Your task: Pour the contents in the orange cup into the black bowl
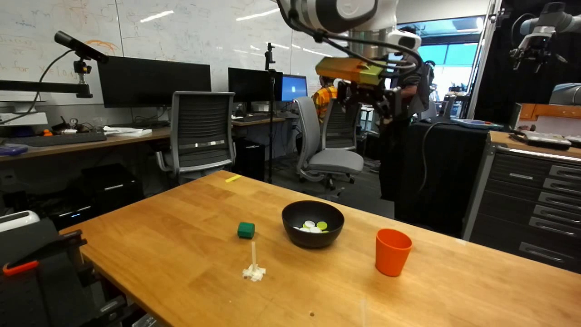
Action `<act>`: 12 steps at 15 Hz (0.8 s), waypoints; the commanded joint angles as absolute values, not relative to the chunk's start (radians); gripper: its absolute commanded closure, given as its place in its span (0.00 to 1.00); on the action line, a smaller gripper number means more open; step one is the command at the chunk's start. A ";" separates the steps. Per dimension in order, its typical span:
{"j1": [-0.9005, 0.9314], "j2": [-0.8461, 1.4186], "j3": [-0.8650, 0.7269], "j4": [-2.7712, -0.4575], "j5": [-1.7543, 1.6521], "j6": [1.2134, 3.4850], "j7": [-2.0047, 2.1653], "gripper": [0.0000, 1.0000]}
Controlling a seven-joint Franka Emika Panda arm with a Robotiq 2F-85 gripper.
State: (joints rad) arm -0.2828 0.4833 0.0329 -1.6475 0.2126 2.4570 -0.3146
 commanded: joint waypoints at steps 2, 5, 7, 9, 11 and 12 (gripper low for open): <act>-0.232 0.228 0.073 -1.874 0.201 2.312 -0.431 0.00; -0.160 0.097 0.059 -1.946 0.145 2.128 -0.428 0.00; -0.118 0.031 0.054 -1.946 0.095 1.961 -0.409 0.00; -0.080 0.007 0.054 -1.921 0.030 1.859 -0.400 0.00; -0.072 0.039 0.040 -1.900 0.060 1.885 -0.407 0.00; -0.065 0.025 0.041 -1.902 0.054 1.870 -0.406 0.00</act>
